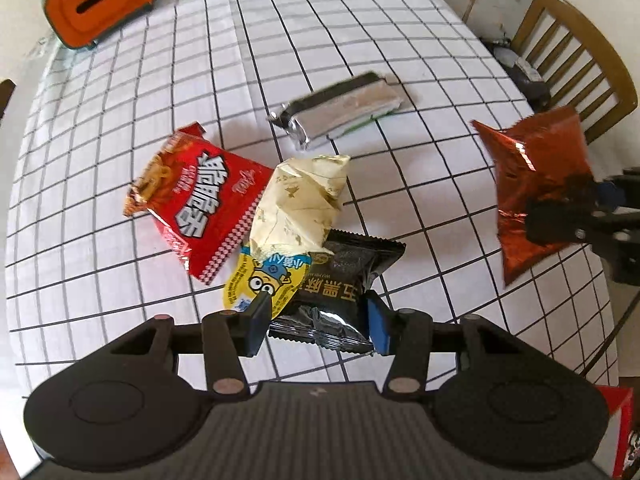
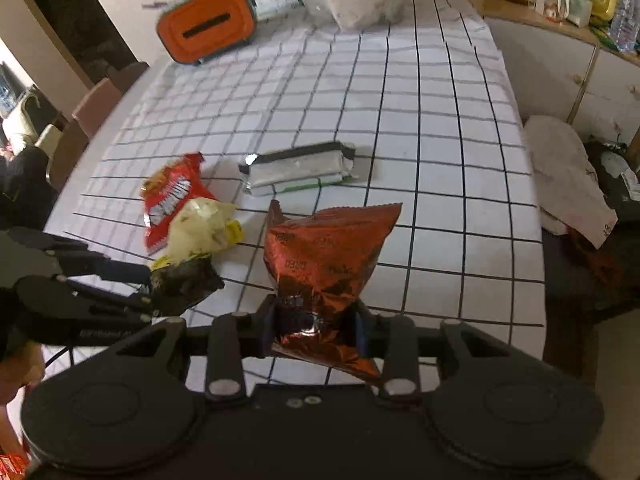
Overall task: Organize snacks
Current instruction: 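Lift the black packet with the left tool while the right tool lifts the orange foil bag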
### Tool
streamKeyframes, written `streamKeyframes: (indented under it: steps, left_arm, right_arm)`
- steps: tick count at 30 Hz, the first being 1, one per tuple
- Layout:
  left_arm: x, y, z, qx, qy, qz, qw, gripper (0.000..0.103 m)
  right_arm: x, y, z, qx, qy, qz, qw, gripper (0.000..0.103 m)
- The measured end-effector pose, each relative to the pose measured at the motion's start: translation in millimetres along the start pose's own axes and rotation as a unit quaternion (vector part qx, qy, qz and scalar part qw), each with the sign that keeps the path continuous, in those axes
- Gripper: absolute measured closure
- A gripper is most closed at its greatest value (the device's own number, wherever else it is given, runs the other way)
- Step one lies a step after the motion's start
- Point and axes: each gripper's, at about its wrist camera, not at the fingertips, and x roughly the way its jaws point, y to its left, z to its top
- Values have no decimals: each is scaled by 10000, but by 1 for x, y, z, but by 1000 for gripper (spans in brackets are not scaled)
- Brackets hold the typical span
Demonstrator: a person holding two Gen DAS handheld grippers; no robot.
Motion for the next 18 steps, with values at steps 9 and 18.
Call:
streamKeyframes:
  steps: [9, 18]
  left_arm:
    - [-54, -1, -19, -62, -363, 34, 9993, 54]
    - [-105, -14, -55, 91, -655, 183, 9976, 54]
  right_arm:
    - [-60, 20, -14, -182, -212, 296, 9992, 68]
    - [-102, 39, -37, -428, -197, 568, 9973, 68]
